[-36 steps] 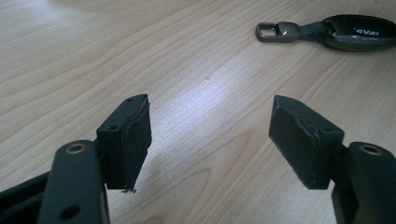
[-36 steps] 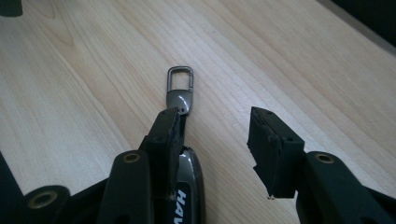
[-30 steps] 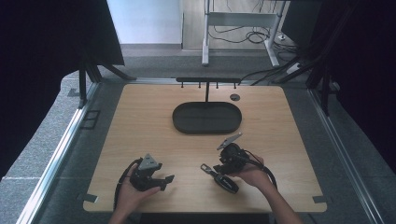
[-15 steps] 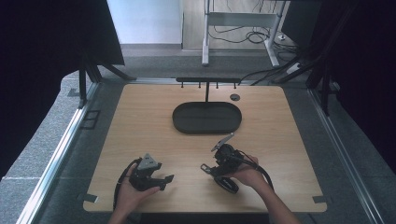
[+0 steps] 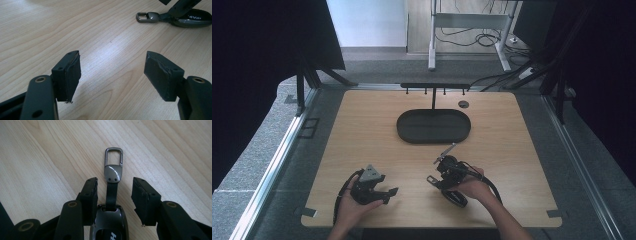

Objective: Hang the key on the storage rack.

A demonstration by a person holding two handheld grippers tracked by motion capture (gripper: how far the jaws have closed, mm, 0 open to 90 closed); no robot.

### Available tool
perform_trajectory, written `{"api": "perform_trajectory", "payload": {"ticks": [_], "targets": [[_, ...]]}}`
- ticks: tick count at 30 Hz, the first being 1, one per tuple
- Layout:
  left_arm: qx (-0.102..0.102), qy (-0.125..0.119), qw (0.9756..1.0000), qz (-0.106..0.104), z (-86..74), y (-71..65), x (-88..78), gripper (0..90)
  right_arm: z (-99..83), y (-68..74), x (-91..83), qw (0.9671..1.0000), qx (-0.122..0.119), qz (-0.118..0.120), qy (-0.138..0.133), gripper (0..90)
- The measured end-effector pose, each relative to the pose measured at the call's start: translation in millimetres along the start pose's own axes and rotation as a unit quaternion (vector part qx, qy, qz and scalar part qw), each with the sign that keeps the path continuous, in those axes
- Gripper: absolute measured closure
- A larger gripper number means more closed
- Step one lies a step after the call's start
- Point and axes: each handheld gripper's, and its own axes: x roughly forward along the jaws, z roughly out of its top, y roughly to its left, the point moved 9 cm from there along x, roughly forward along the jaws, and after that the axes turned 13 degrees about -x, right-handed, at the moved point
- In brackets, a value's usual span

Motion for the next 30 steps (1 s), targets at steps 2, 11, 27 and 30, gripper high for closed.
{"api": "perform_trajectory", "payload": {"ticks": [2,11,27,30], "targets": [[0.0,0.001,1.0,-0.001,-0.2,-0.2,0.5,30.3,0.2,0.2,1.9,1.0,-0.001,0.002,0.006,55.8],[0.0,-0.001,1.0,-0.001,0.1,0.0,-0.8,30.2,1.2,2.3,10.5,0.9993,-0.003,0.007,0.037,56.1],[0.004,0.0,1.0,-0.003,-0.3,-0.6,0.5,29.8,-3.5,2.7,17.5,0.9967,-0.007,-0.01,0.08,62.6],[0.002,-0.001,1.0,-0.002,-0.4,0.1,0.6,29.9,-3.5,2.8,17.6,0.9964,-0.008,-0.013,0.084,63.4]]}}
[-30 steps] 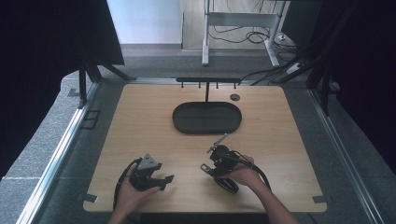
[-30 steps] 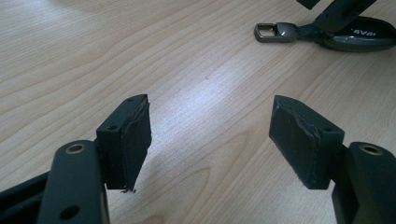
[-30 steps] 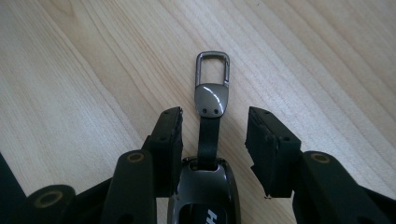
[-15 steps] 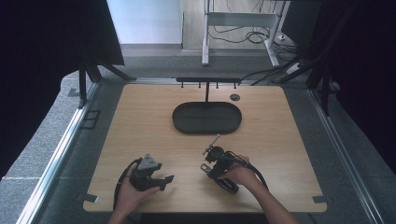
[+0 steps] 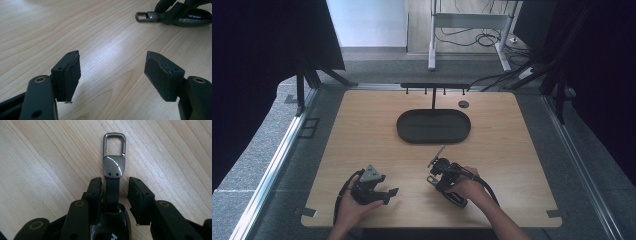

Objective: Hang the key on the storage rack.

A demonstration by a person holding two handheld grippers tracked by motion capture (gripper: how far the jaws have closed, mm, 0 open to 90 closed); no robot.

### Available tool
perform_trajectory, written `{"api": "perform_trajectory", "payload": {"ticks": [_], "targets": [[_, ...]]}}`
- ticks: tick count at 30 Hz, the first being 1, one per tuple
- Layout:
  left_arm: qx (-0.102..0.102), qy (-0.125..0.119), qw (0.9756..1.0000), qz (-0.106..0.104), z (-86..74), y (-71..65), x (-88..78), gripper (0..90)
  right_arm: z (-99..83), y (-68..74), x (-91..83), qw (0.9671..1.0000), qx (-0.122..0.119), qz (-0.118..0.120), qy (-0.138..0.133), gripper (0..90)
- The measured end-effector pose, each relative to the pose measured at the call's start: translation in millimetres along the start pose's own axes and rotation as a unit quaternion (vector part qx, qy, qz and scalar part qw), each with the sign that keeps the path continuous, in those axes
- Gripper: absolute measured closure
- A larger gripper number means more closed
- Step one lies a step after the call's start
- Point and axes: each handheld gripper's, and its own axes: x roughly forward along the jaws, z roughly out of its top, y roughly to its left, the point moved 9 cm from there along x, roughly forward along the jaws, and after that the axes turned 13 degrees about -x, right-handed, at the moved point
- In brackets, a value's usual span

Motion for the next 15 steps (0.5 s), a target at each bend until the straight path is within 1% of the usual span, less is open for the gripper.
{"api": "perform_trajectory", "payload": {"ticks": [4,10,15], "targets": [[-0.001,0.003,1.0,0.003,-0.7,0.6,0.6,29.9,0.5,0.3,0.1,0.9999,0.001,-0.008,0.008,65.2],[-0.001,0.003,1.0,0.002,-0.9,0.3,1.4,29.9,0.1,0.8,-0.2,1.0,0.005,-0.005,0.005,74.1],[-0.001,0.003,1.0,0.003,-0.9,0.5,1.3,29.9,-0.4,1.2,-0.5,0.9999,0.009,-0.004,0.001,78.3]]}}
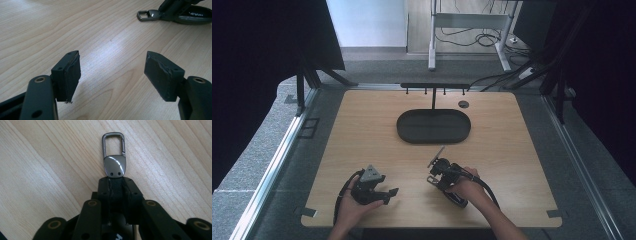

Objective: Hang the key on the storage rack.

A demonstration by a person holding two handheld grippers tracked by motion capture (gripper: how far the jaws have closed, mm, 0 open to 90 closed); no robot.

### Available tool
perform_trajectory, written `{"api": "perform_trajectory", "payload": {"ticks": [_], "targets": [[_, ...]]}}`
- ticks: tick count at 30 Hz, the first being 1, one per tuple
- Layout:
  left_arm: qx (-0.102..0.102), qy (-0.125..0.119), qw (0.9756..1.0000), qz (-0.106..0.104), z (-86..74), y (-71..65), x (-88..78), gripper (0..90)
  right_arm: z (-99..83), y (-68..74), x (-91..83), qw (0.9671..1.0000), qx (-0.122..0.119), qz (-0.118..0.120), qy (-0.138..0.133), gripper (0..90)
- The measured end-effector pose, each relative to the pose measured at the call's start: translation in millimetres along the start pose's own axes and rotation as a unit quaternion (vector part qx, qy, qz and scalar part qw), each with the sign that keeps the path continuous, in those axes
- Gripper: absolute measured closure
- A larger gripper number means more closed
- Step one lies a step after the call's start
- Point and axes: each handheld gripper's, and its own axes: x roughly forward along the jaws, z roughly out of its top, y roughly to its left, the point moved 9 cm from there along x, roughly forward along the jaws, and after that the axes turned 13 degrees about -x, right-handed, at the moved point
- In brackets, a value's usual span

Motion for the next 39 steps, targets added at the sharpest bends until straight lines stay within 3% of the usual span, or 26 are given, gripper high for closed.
{"api": "perform_trajectory", "payload": {"ticks": [7,22,39], "targets": [[0.0,0.003,1.0,0.001,-0.7,0.9,0.7,29.9,-0.8,1.0,-0.5,0.9999,-0.002,-0.012,-0.007,79.3],[-0.004,0.002,1.0,0.002,-0.7,4.3,-0.2,30.0,-3.4,0.7,-0.9,0.9993,-0.004,-0.011,-0.034,79.9],[-0.005,0.003,1.0,0.002,-0.7,4.5,-0.1,30.0,-10.1,-0.7,-7.0,0.996,0.007,-0.014,-0.088,80.1]]}}
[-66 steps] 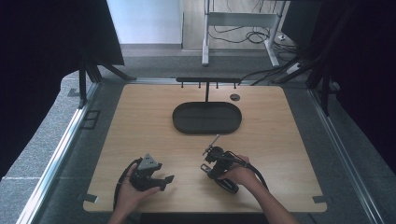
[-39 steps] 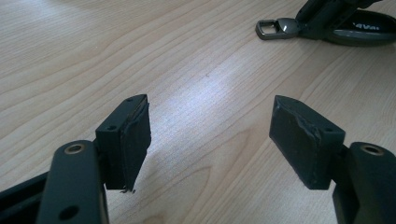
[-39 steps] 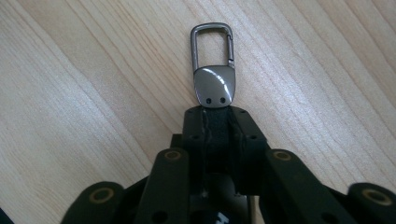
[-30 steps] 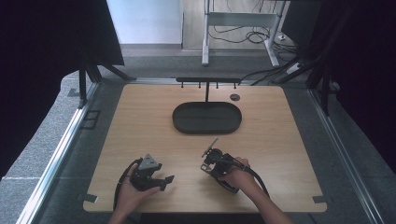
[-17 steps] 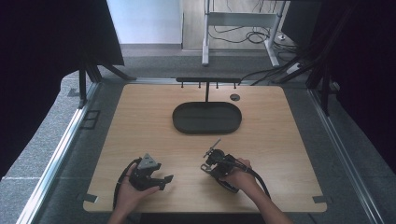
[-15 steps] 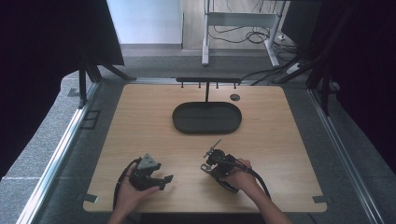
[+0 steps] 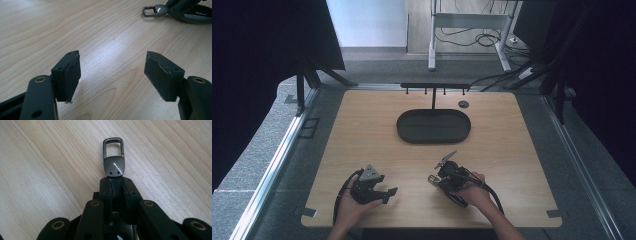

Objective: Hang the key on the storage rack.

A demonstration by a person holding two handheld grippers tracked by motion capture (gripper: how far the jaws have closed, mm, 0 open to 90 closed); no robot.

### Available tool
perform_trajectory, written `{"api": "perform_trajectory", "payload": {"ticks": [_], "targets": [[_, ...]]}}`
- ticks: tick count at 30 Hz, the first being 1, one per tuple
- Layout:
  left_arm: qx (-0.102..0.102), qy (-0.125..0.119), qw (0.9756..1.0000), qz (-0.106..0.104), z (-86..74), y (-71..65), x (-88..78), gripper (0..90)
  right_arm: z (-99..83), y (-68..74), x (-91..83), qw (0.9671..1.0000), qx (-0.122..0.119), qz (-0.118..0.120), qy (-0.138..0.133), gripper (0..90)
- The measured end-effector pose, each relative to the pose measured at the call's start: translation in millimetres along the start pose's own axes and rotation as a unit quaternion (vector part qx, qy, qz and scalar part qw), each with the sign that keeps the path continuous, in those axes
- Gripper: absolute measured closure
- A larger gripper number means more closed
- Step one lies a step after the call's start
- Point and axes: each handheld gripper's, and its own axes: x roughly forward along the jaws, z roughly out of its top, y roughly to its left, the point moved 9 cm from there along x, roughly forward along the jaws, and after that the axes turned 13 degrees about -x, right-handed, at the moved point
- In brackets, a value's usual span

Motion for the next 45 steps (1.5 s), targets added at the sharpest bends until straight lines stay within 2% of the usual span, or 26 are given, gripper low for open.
{"api": "perform_trajectory", "payload": {"ticks": [12,21,37,45], "targets": [[0.001,0.003,1.0,0.001,-0.7,-0.1,1.1,30.0,-2.7,-5.4,-14.3,0.9988,0.017,-0.011,-0.046,80.1],[0.0,0.003,1.0,0.002,-1.1,-0.8,1.7,30.0,-5.8,-8.2,-28.6,0.9947,0.04,-0.022,-0.093,80.1],[0.002,0.006,1.0,0.003,-1.6,-1.0,2.6,30.0,-13.4,-9.3,-36.1,0.9893,0.058,-0.026,-0.131,80.1],[0.003,0.008,1.0,0.002,-2.2,-1.7,4.0,30.0,-14.8,-15.1,-49.8,0.9842,0.072,-0.031,-0.159,80.2]]}}
